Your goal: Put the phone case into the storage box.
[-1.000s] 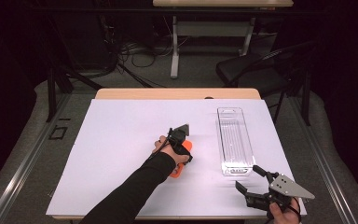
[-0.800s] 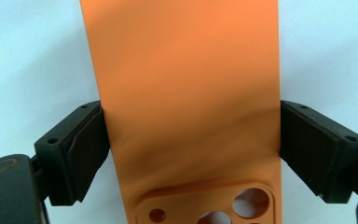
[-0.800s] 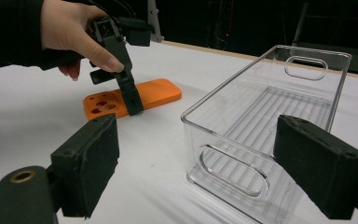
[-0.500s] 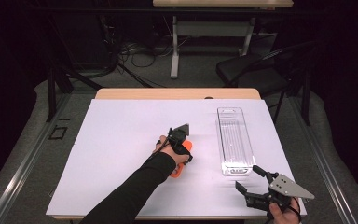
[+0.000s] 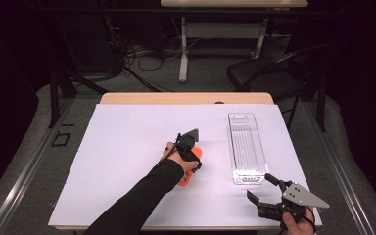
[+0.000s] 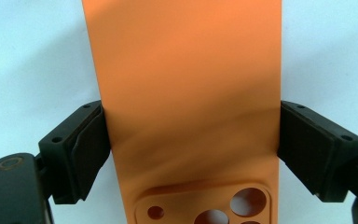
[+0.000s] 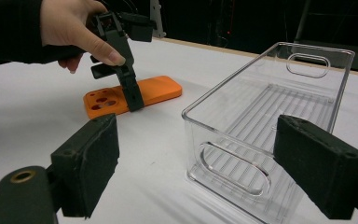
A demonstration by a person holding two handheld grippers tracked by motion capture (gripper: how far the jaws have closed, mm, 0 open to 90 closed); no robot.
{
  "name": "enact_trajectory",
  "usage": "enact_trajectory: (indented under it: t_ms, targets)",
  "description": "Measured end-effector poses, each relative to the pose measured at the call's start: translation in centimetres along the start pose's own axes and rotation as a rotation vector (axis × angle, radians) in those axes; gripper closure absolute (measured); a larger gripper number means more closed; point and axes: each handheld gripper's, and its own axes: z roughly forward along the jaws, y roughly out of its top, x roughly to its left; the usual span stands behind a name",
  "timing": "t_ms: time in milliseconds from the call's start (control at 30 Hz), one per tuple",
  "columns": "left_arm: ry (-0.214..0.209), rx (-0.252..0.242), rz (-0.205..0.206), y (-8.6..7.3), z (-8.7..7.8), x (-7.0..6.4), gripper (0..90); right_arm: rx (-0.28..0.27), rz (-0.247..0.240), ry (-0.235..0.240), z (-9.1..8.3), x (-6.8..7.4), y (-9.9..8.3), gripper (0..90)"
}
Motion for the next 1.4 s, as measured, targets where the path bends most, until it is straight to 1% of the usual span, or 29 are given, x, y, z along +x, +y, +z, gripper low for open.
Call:
enact_trajectory:
  t_ms: [67,100,133,167,267,367,533,667,833,867,933,1000,1033,1067,1100,1167,1200,1233,1267,1300,1333,1367,1400]
  targets:
    - [-0.002,0.001,-0.001,0.0,0.0,0.1,13.7,-0.001,0.001,0.000,0.0,0.0,0.0,13.8]
    - [0.012,0.012,-0.004,0.0,-0.1,0.4,13.8,0.000,0.000,0.000,0.0,0.0,0.0,13.8]
    - [0.012,0.012,-0.004,0.0,-0.1,0.4,13.8,0.000,0.000,0.000,0.0,0.0,0.0,13.8]
    - [0.017,0.009,-0.008,0.0,-0.2,0.8,13.8,0.001,0.000,0.000,0.0,0.0,0.0,13.8]
    - [0.019,0.003,-0.013,-0.1,-0.3,1.2,13.8,0.002,-0.001,0.002,0.0,0.0,0.0,13.8]
    - [0.020,-0.004,-0.007,-0.1,-0.8,1.7,13.9,-0.003,-0.001,0.001,0.1,0.0,0.0,13.8]
    - [0.016,-0.012,-0.003,-0.2,-1.2,2.0,13.9,-0.002,-0.002,0.002,0.1,0.0,0.0,13.8]
    - [0.036,-0.011,0.010,-0.3,-1.6,2.5,13.9,-0.004,-0.003,0.003,0.1,0.1,0.0,13.8]
    - [0.042,-0.020,0.019,-0.3,-2.0,3.0,14.0,-0.004,-0.004,0.002,0.1,0.1,0.0,13.8]
    - [0.039,-0.027,0.034,-0.3,-2.2,3.0,14.0,-0.003,-0.005,0.001,0.1,0.1,0.0,13.8]
    - [0.044,-0.029,0.046,-0.3,-2.4,3.1,14.0,-0.004,-0.004,0.001,0.2,0.1,0.0,13.8]
    - [0.047,-0.043,0.073,-0.3,-2.8,3.2,14.1,-0.004,-0.004,0.001,0.2,0.1,0.0,13.8]
    - [0.047,-0.043,0.073,-0.3,-2.8,3.2,14.1,-0.004,-0.004,0.001,0.2,0.1,0.0,13.8]
    - [0.048,-0.063,0.090,-0.4,-3.2,3.3,14.1,-0.001,-0.005,-0.001,0.1,0.1,0.0,13.8]
    - [0.048,-0.063,0.090,-0.4,-3.2,3.3,14.0,-0.003,-0.005,0.001,0.1,0.1,0.0,13.8]
    - [0.047,-0.070,0.119,-0.5,-3.4,3.5,14.1,-0.003,-0.004,0.001,0.1,0.1,0.0,13.8]
    - [0.054,-0.069,0.134,-0.7,-3.6,3.7,14.0,-0.001,-0.005,0.000,0.1,0.1,0.0,13.8]
    - [0.054,-0.069,0.134,-0.7,-3.6,3.7,14.1,-0.001,-0.007,0.000,0.1,0.0,0.0,13.8]
    - [0.057,-0.075,0.170,-0.9,-3.8,3.8,14.1,-0.001,-0.007,-0.001,0.2,0.1,0.0,13.8]
    - [0.057,-0.075,0.170,-0.9,-3.8,3.8,14.0,-0.001,-0.007,0.000,0.2,0.1,0.0,13.8]
    - [0.058,-0.080,0.179,-1.0,-4.0,3.8,14.0,-0.001,-0.007,0.000,0.2,0.1,0.0,13.8]
    - [0.060,-0.083,0.192,-1.0,-4.2,3.9,14.1,0.000,-0.007,0.000,0.2,0.1,0.0,13.8]
    - [0.051,-0.094,0.210,-1.2,-4.5,3.8,14.2,0.000,-0.005,0.000,0.2,0.1,0.0,13.8]
